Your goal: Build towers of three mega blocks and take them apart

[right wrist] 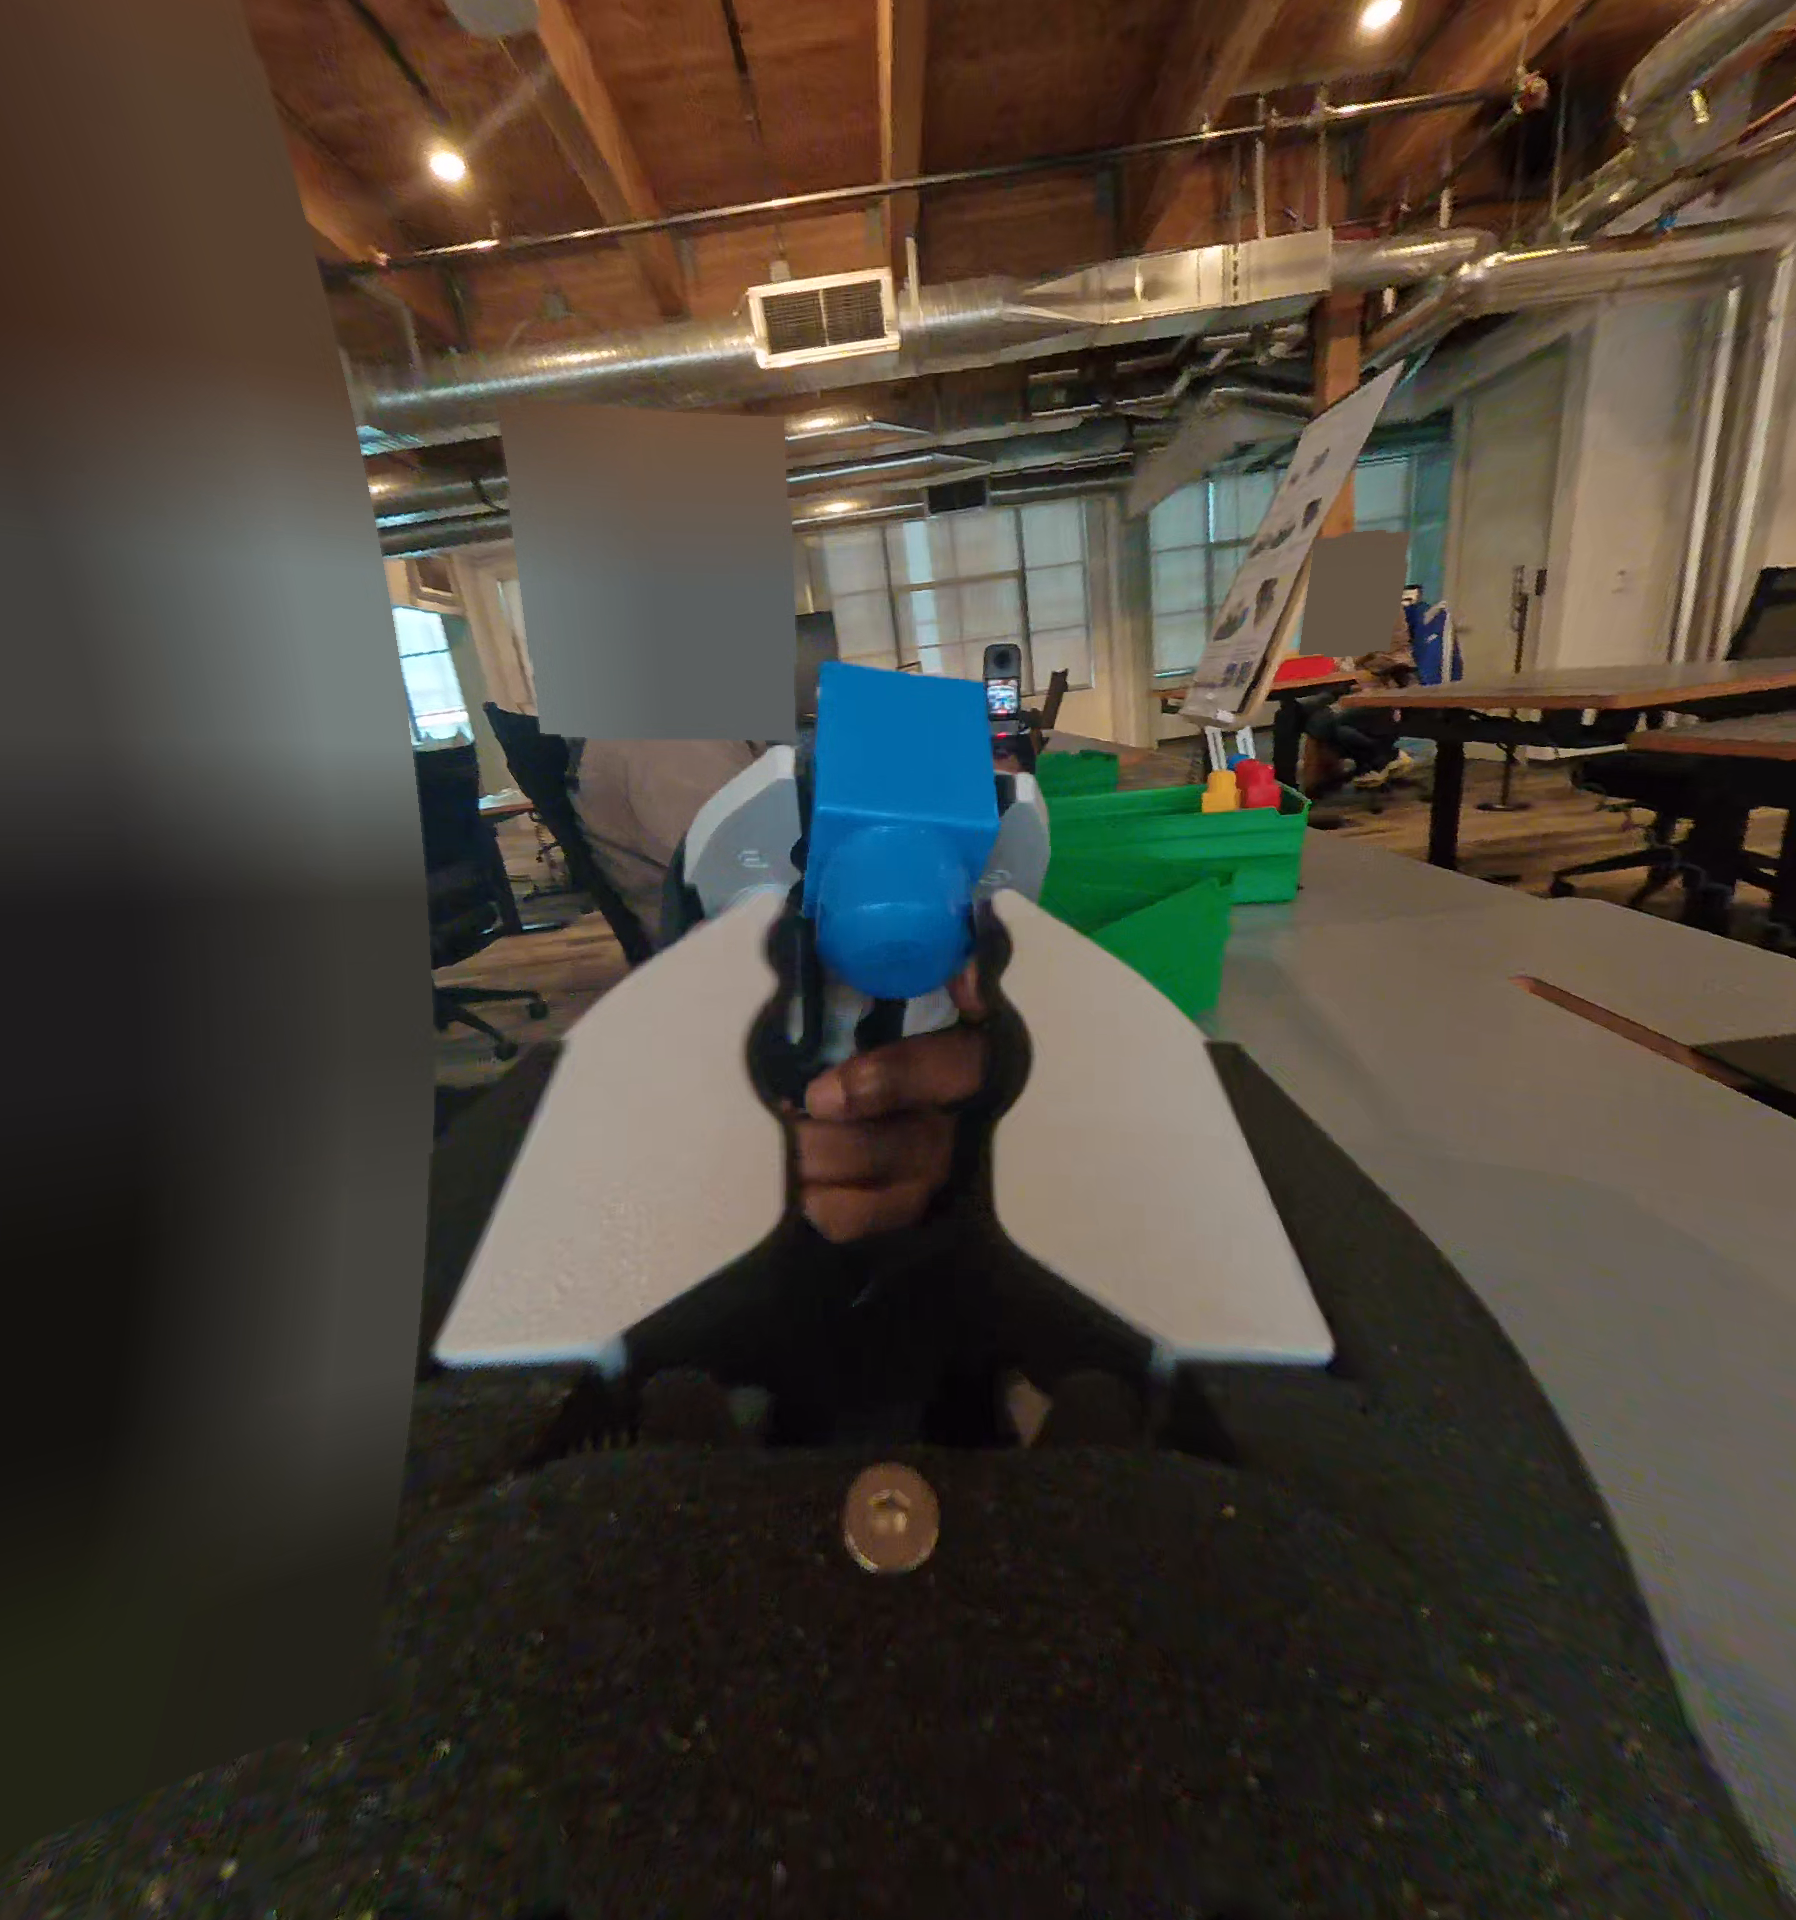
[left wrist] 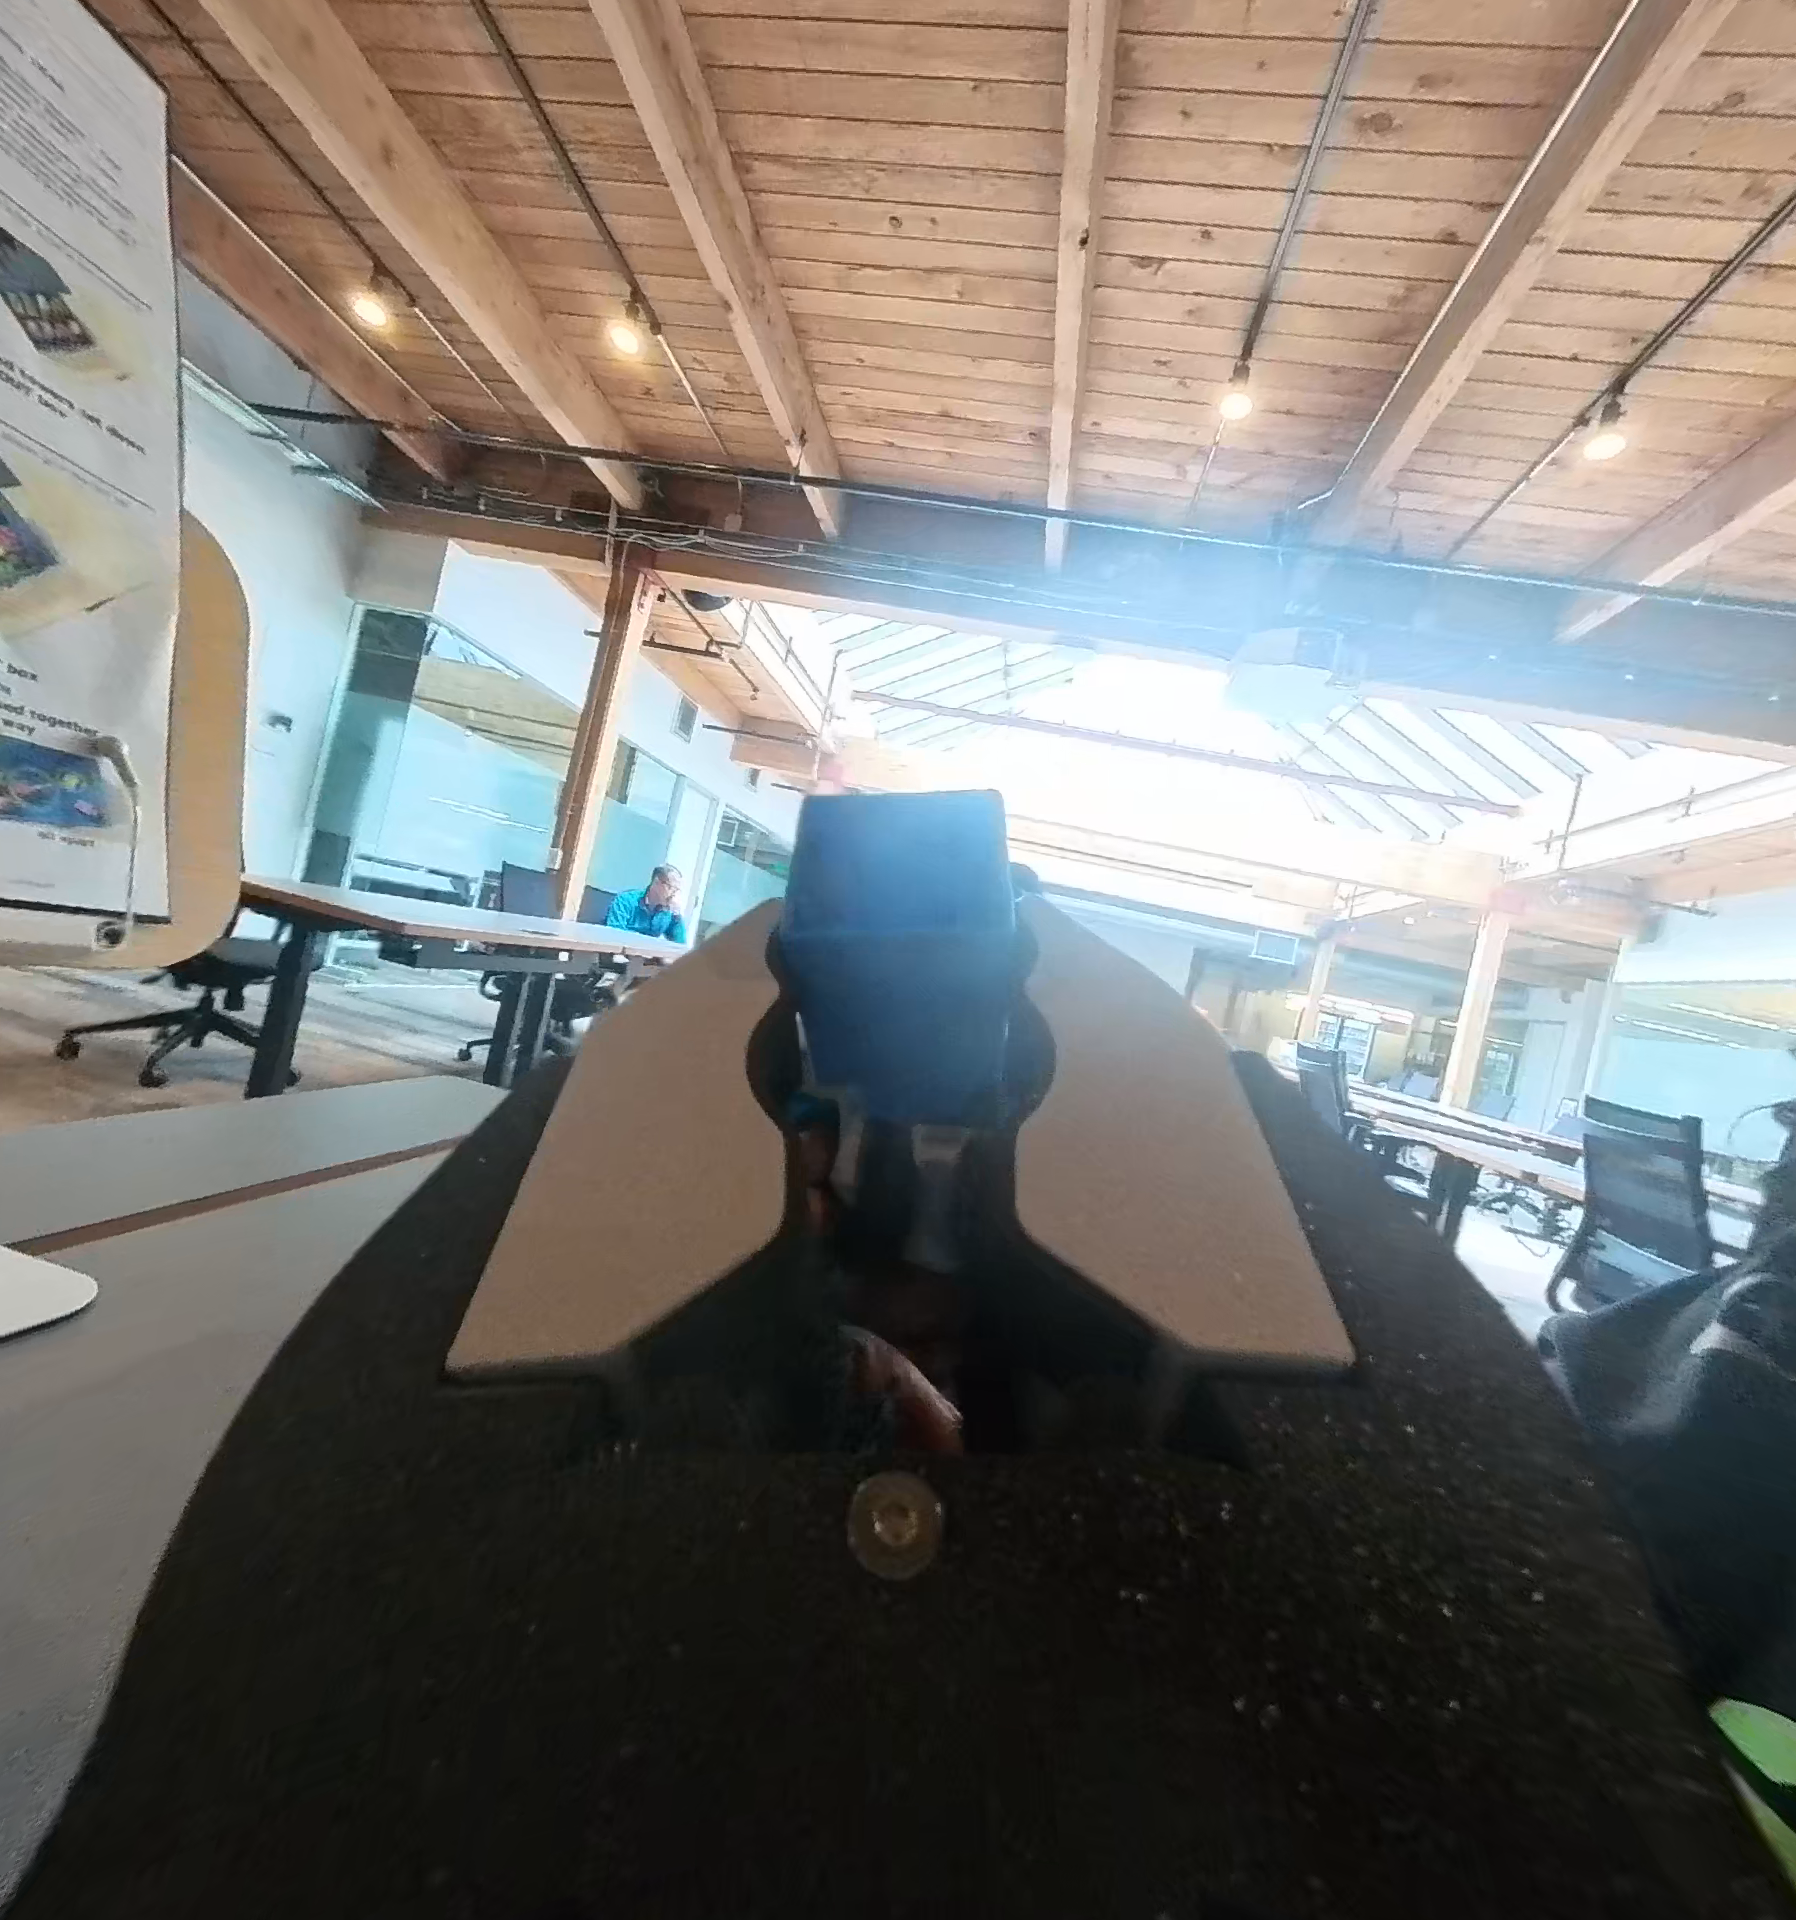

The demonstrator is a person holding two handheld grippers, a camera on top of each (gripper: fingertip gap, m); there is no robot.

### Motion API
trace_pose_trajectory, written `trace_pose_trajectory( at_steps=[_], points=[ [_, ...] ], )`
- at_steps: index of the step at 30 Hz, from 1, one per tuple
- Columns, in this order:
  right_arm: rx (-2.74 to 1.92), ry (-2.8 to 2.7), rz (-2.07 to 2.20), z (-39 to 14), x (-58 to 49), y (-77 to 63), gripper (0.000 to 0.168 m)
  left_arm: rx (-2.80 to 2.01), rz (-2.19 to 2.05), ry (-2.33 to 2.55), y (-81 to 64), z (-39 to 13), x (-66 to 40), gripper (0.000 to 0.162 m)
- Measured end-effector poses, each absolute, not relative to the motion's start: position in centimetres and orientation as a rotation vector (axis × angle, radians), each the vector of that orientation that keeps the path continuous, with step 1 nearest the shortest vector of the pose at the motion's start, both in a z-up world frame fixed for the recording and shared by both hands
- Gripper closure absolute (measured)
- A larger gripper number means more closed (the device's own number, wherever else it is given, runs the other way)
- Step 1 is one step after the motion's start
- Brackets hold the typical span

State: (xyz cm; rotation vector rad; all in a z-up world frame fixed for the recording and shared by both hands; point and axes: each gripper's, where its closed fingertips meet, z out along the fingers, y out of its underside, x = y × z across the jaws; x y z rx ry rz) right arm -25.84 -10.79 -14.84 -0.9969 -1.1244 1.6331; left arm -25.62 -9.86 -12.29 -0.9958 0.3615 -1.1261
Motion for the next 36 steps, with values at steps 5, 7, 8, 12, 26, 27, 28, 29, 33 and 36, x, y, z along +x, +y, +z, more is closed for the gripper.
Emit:
trace_pose_trajectory(
  at_steps=[5, 7, 8, 12, 26, 27, 28, 29, 33, 36],
  points=[
    [-0.986, -1.226, 1.536, -15.3, -25.2, -11.0, 0.14, -1.01, -1.108, 0.457, -10.4, -13.1, -25.0, 0.125],
    [-1.005, -1.316, 1.462, -15.6, -24.5, -11.0, 0.14, -1.047, -1.07, 0.54, -10.6, -13.8, -24.8, 0.109],
    [-1.031, -1.381, 1.405, -16.0, -24.1, -10.9, 0.14, -1.076, -1.03, 0.588, -10.6, -14.3, -24.9, 0.103],
    [-1.171, -1.703, 1.072, -18.7, -22.1, -10.2, 0.14, -1.221, -0.834, 0.826, -10.5, -17.3, -24.4, 0.089],
    [-1.193, -1.988, 0.835, -20.4, -21.3, -11.3, 0.14, -1.273, -0.783, 1.03, -11.6, -20.5, -22.0, 0.126],
    [-1.178, -1.963, 0.851, -20.0, -21.5, -11.3, 0.14, -1.251, -0.795, 1.011, -11.7, -20.1, -22.2, 0.126],
    [-1.164, -1.926, 0.874, -19.5, -21.7, -11.2, 0.137, -1.232, -0.804, 0.991, -11.7, -19.7, -22.3, 0.126],
    [-1.154, -1.887, 0.901, -19.1, -21.9, -11.2, 0.127, -1.213, -0.809, 0.969, -11.7, -19.3, -22.4, 0.126],
    [-1.163, -1.831, 1.039, -18.6, -22.7, -11.8, 0.119, -1.165, -0.811, 0.932, -11.7, -18.6, -22.4, 0.126],
    [-1.159, -1.819, 1.089, -18.6, -23.1, -11.9, 0.135, -1.145, -0.822, 0.912, -11.8, -18.4, -22.3, 0.126]
  ],
)
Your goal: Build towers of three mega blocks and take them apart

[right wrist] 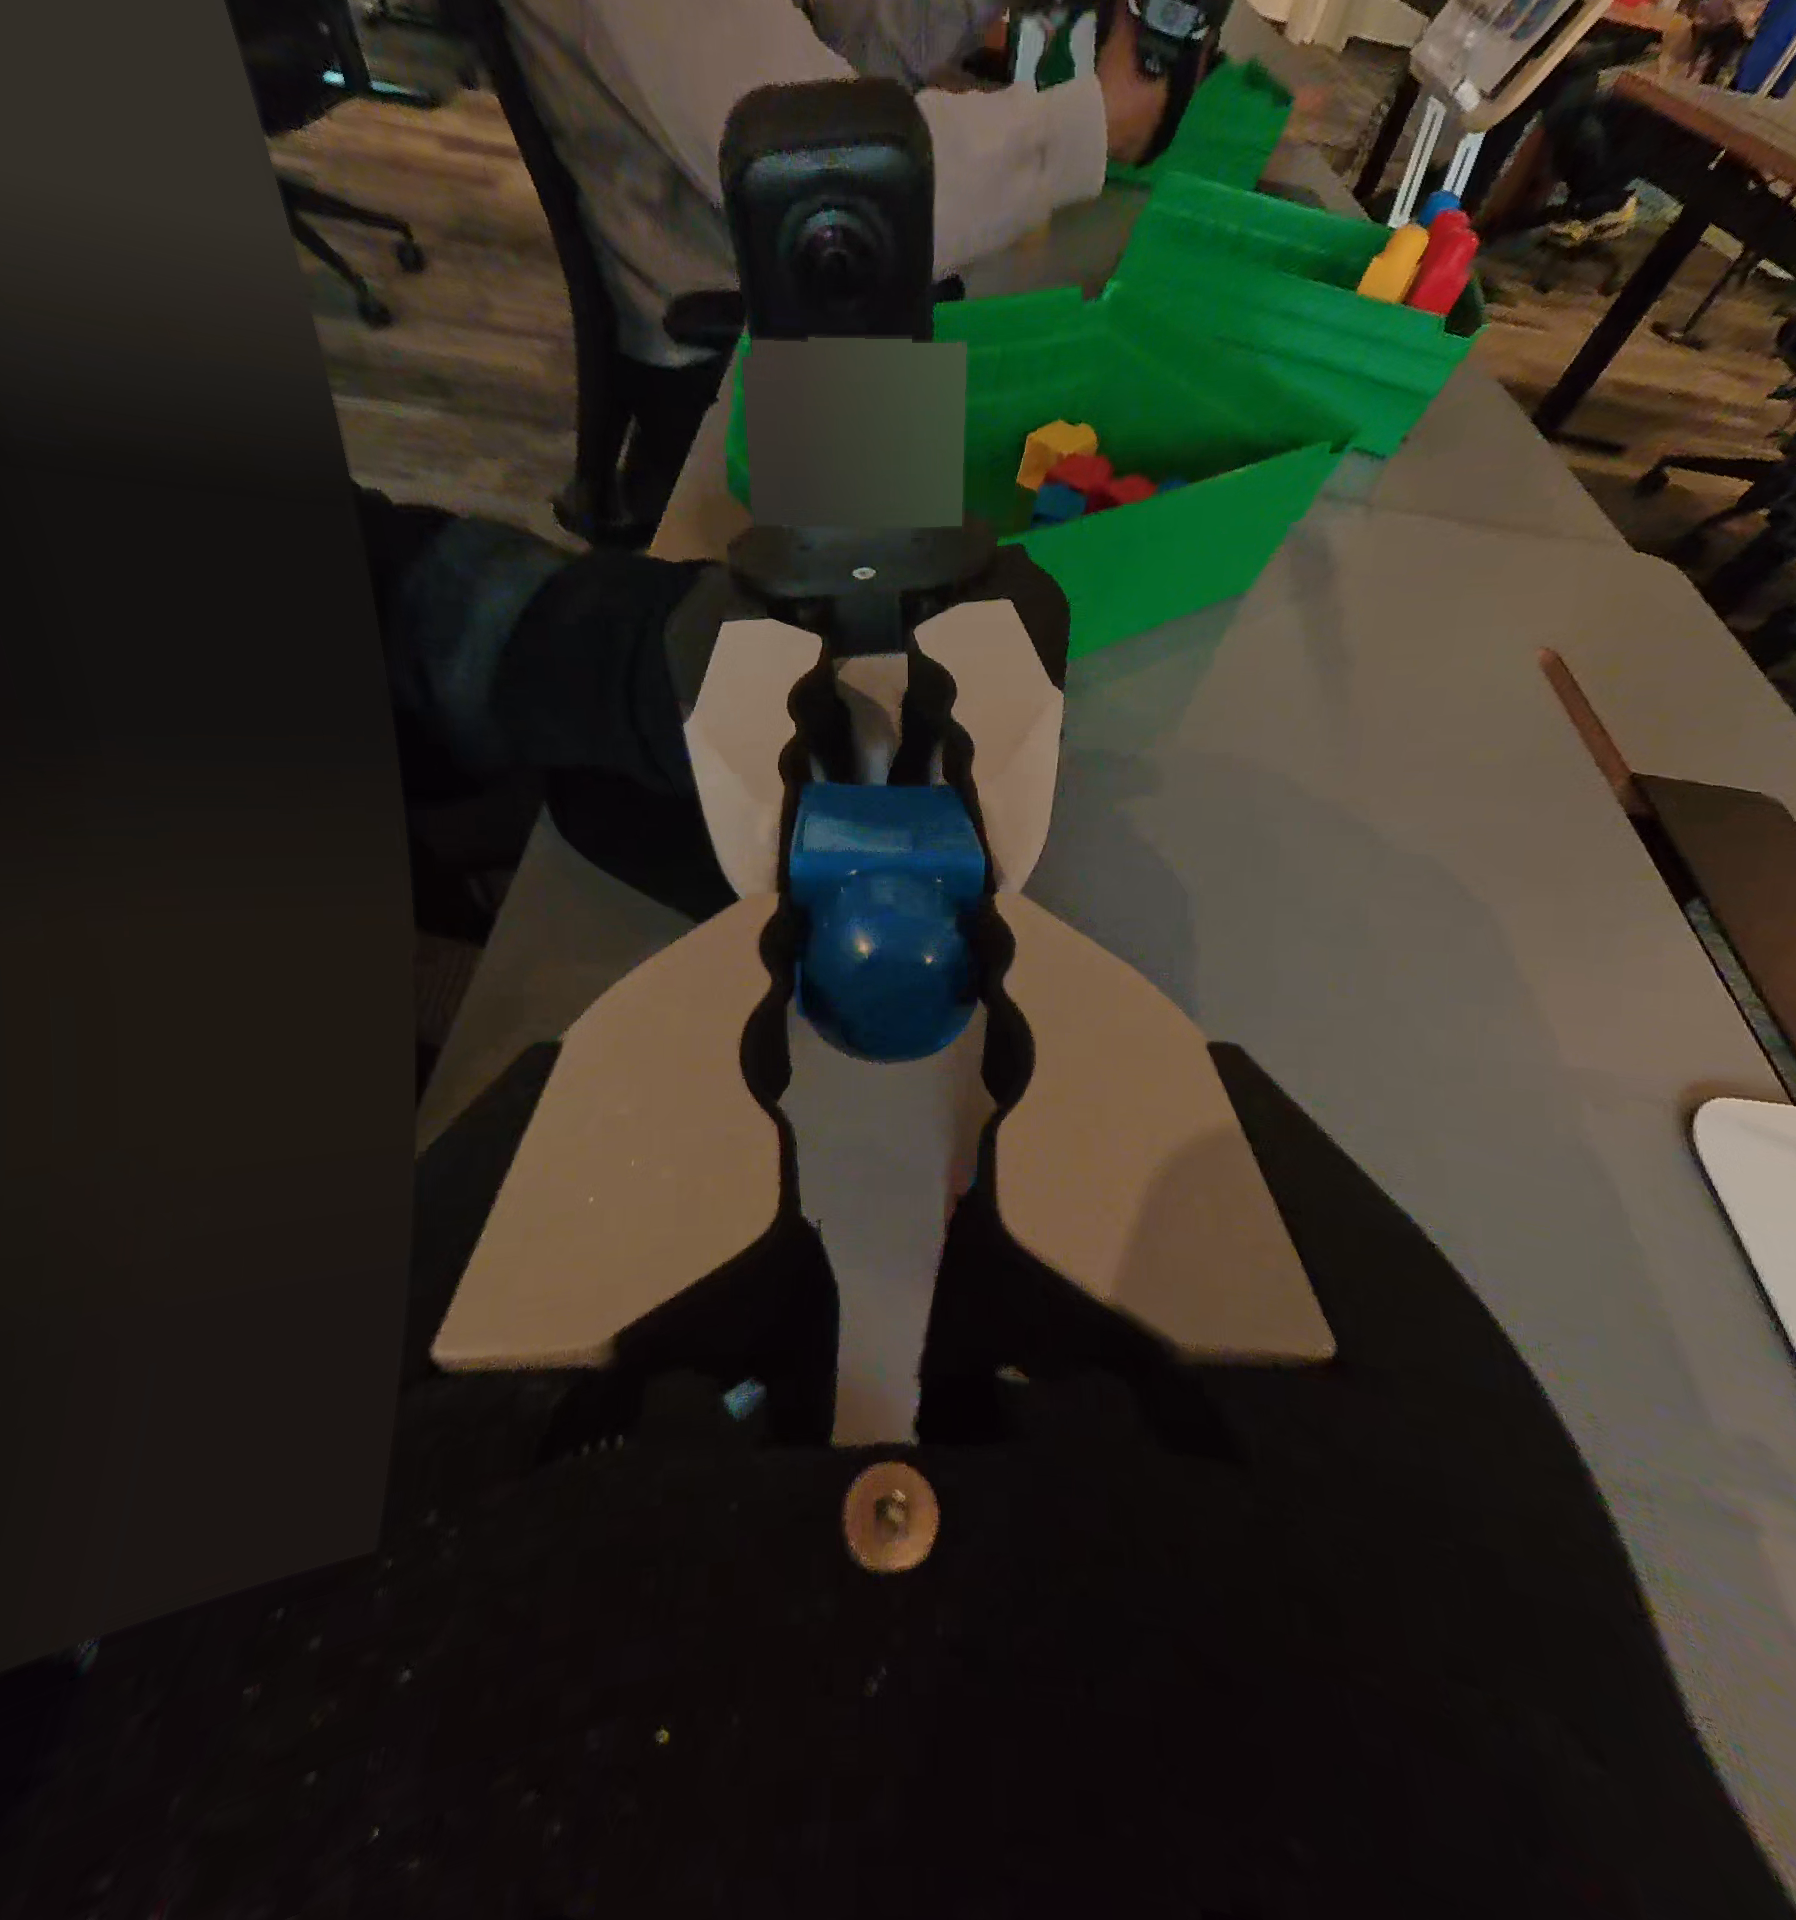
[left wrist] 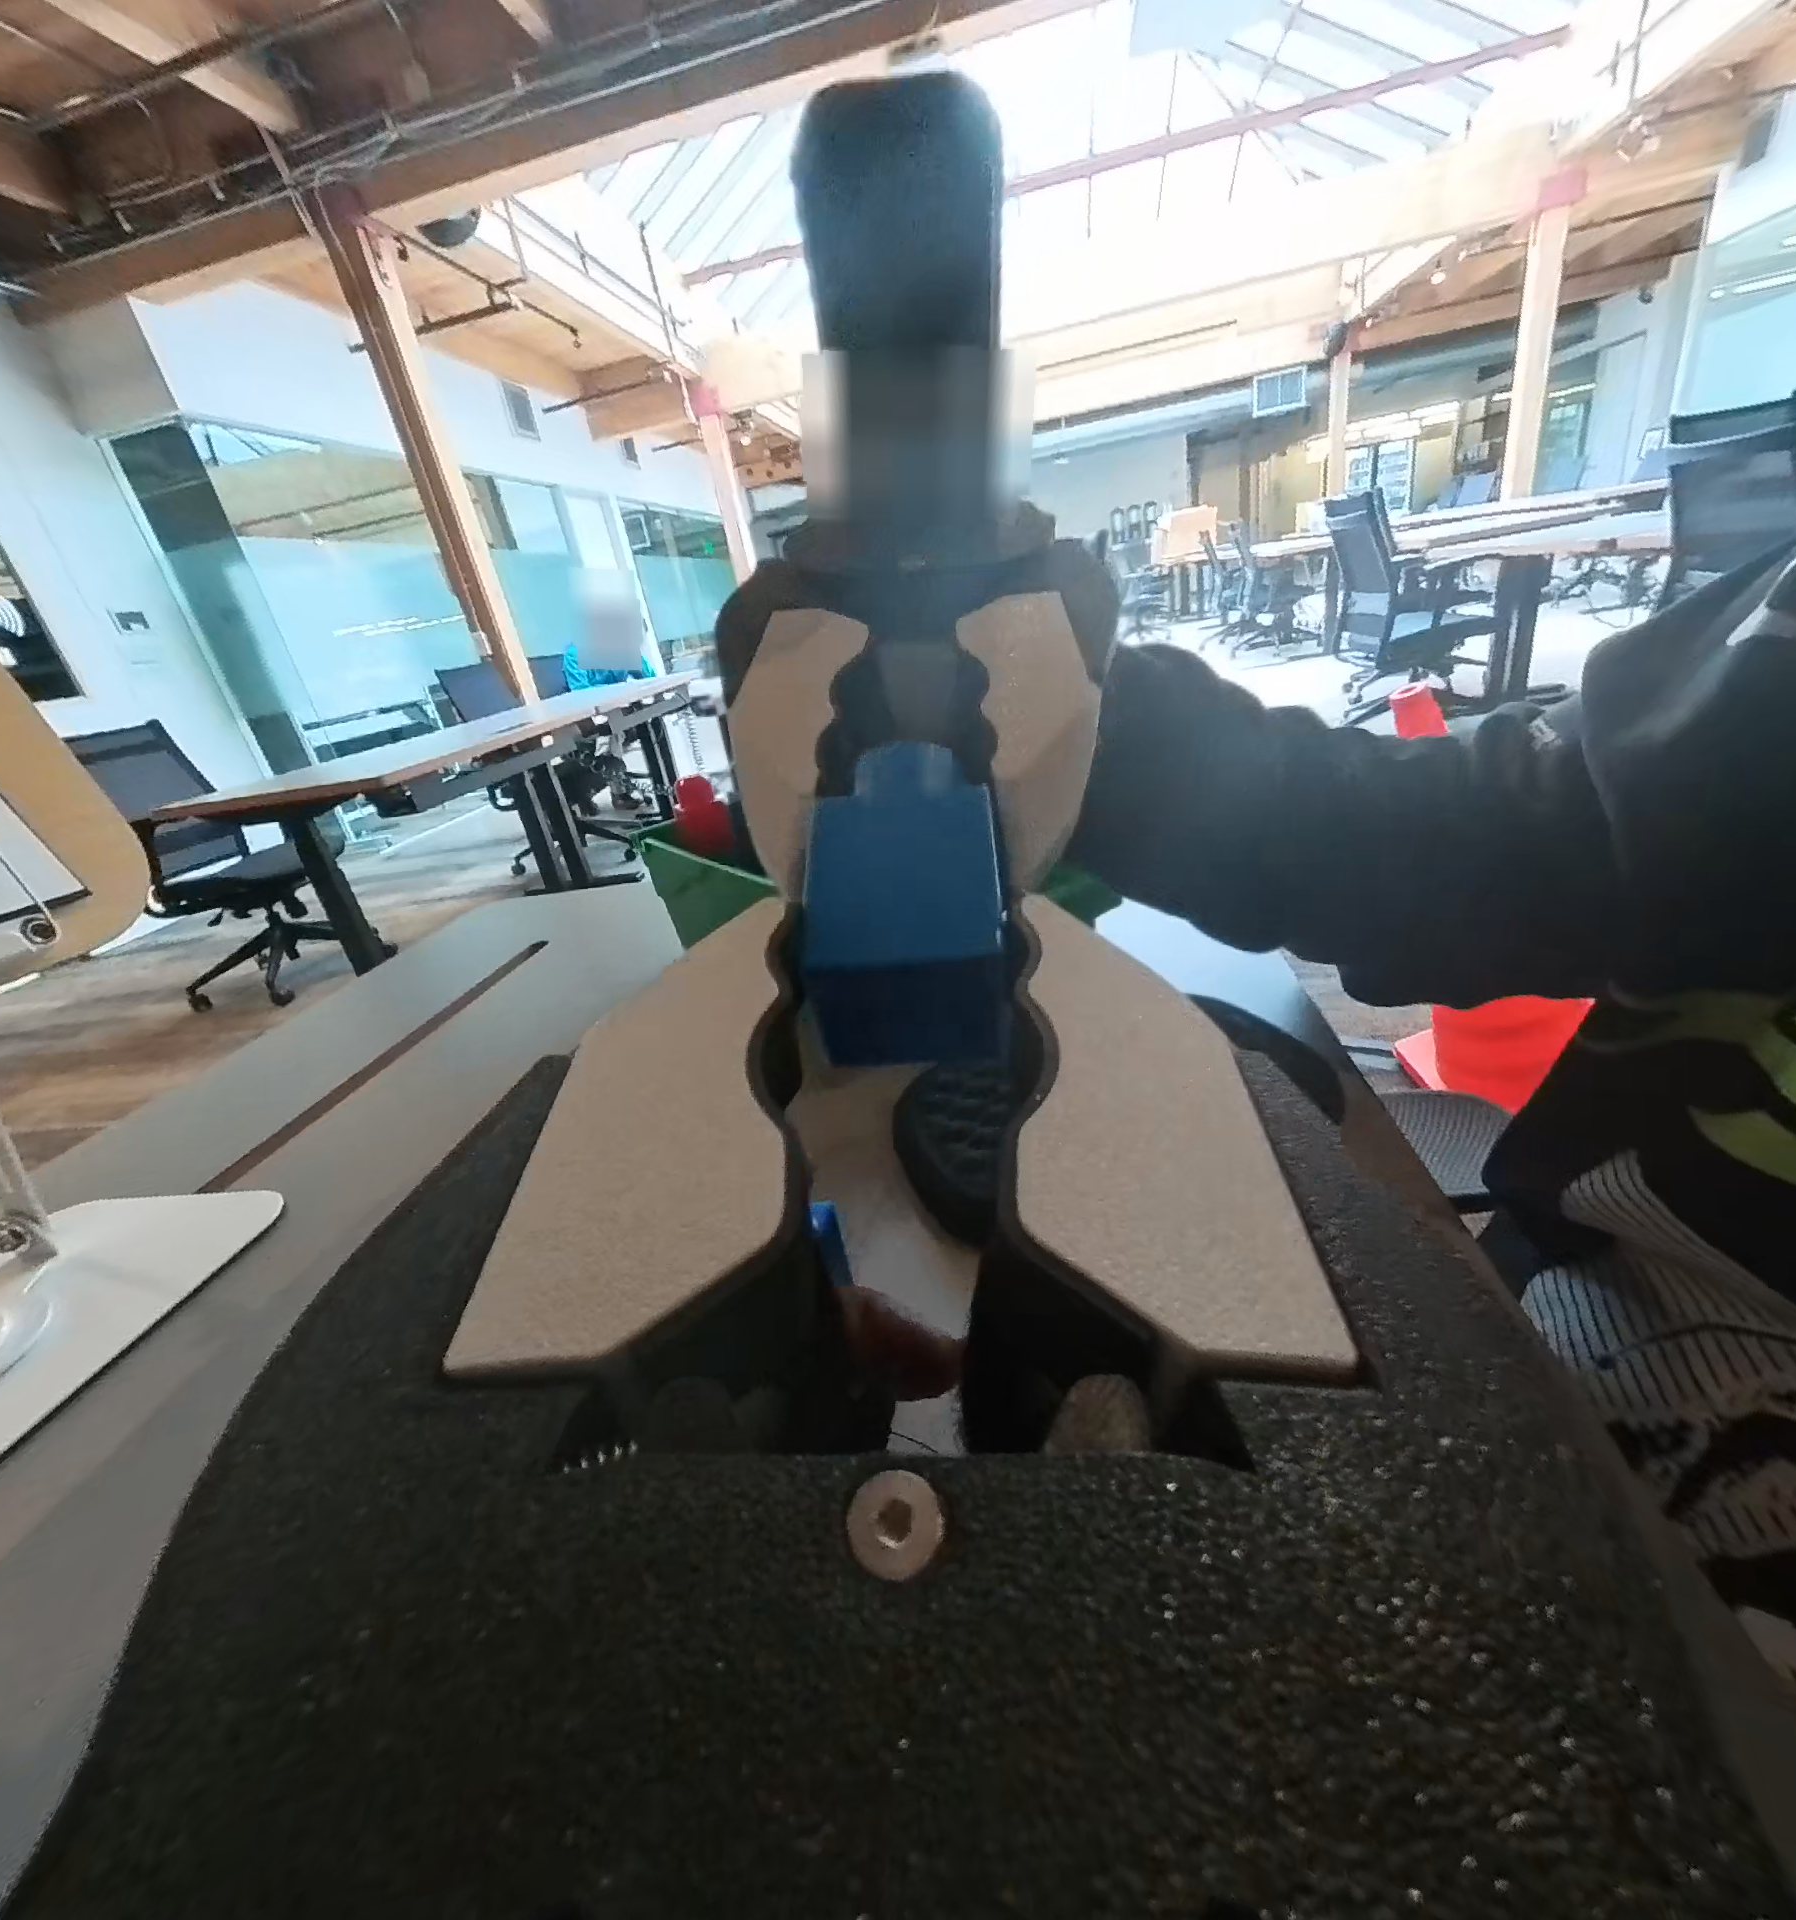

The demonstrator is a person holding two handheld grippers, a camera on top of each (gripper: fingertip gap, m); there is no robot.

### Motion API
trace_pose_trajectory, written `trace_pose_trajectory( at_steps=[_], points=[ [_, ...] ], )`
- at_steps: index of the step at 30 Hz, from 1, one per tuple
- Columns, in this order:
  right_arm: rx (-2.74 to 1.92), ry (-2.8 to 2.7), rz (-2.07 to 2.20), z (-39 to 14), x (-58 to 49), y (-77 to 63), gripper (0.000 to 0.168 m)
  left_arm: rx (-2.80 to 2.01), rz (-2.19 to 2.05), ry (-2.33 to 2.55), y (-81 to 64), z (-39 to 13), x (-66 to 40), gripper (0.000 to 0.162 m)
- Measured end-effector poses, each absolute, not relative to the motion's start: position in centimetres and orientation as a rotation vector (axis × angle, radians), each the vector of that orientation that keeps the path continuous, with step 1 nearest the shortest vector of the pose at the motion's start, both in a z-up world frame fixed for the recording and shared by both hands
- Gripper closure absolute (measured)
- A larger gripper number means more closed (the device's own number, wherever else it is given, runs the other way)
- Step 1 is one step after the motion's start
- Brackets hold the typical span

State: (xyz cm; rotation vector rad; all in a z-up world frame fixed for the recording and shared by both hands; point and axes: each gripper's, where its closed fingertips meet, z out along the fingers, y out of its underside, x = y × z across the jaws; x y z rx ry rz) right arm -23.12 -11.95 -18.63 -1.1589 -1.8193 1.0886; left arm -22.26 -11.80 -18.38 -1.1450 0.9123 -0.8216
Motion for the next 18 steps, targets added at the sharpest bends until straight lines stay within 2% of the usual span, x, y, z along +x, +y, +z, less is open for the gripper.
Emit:
trace_pose_trajectory(
  at_steps=[2, 3, 5, 9, 18],
  points=[
    [-1.172, -1.834, 1.063, -18.8, -23.2, -11.7, 0.135, -1.17, -0.796, 0.915, -11.4, -18.8, -22.3, 0.126],
    [-1.178, -1.862, 1.03, -18.9, -23.1, -11.5, 0.135, -1.189, -0.778, 0.932, -11.2, -19.2, -22.4, 0.119],
    [-1.196, -1.921, 0.949, -19.0, -22.9, -11.0, 0.135, -1.248, -0.738, 0.963, -10.4, -20.2, -22.7, 0.097],
    [-1.258, -2.089, 0.646, -19.5, -22.2, -8.8, 0.135, -1.352, -0.702, 0.98, -8.1, -22.2, -23.8, 0.073],
    [-1.391, -2.481, 0.166, -22.4, -21.5, -5.9, 0.135, -1.51, -0.69, 1.013, -5.9, -26.9, -24.3, 0.067]
  ],
)
